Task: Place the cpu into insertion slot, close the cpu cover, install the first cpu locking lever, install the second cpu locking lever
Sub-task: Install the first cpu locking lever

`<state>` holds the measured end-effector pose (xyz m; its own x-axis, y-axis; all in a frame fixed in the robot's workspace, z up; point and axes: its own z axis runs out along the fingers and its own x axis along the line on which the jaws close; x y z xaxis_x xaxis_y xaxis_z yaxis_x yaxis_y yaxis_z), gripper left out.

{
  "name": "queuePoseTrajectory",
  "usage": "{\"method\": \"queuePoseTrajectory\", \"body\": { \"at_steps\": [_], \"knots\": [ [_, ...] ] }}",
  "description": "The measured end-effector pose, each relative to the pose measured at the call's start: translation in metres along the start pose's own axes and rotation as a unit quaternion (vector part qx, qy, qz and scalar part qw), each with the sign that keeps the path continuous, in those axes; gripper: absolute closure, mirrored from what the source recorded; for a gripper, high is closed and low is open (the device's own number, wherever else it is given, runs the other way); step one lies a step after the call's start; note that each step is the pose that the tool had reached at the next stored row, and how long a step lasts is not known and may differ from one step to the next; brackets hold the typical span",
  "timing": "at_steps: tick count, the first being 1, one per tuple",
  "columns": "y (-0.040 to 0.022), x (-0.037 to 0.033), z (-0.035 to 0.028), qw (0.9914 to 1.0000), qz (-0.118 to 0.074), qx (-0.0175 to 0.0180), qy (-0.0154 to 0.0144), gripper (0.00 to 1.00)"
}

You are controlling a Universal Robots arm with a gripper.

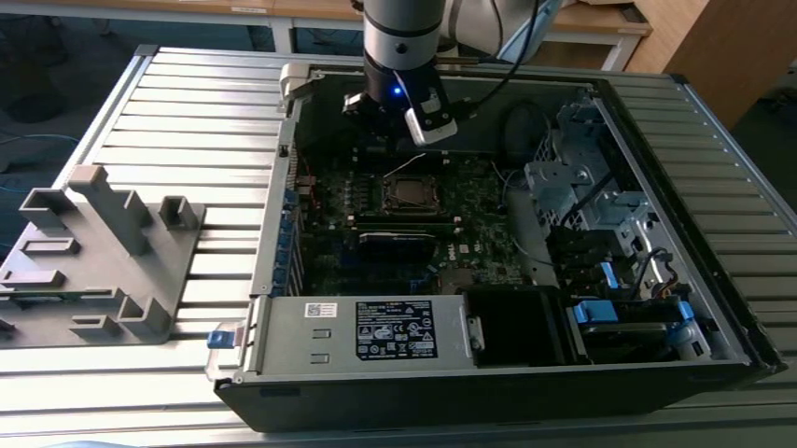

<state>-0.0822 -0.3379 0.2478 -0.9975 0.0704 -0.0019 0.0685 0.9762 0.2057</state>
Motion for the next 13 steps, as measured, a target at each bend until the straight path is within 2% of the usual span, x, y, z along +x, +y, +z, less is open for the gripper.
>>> {"method": "queuePoseTrajectory", "body": {
  "at_steps": [3,13],
  "knots": [
    [-0.0001,-0.0001,0.0001,0.99999,0.000,0.0037,-0.0003,0.89],
    [0.0000,0.0000,0.0001,0.99998,0.000,0.0064,-0.0005,0.89]
  ]
}}
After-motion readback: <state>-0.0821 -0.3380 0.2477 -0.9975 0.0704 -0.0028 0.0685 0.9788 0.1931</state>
